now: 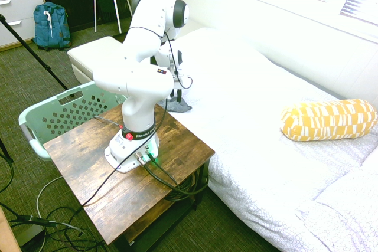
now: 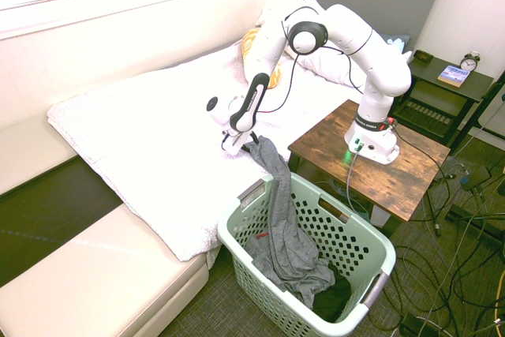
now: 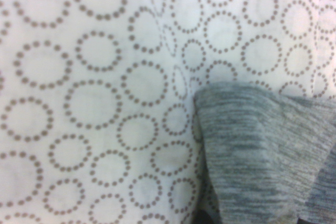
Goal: Put my clothes in the laundry bag
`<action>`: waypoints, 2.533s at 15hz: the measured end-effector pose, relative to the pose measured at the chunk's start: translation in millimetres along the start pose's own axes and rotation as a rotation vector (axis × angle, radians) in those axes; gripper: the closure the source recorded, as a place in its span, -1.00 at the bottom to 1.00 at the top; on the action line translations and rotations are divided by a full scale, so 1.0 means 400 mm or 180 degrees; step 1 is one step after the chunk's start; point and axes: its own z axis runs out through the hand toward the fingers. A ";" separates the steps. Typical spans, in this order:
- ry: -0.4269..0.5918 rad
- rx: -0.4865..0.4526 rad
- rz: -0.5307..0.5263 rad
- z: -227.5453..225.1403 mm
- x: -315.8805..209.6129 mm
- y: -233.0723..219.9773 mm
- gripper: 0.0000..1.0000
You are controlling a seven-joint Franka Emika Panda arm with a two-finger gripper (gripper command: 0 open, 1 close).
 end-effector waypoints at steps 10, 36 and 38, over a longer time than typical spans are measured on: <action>0.0019 0.0204 -0.0019 -0.143 -0.013 0.075 1.00; 0.0689 0.0685 -0.1174 -0.252 -0.788 0.533 -1.00; 0.0795 0.0674 -0.1243 -0.236 -0.799 0.537 -1.00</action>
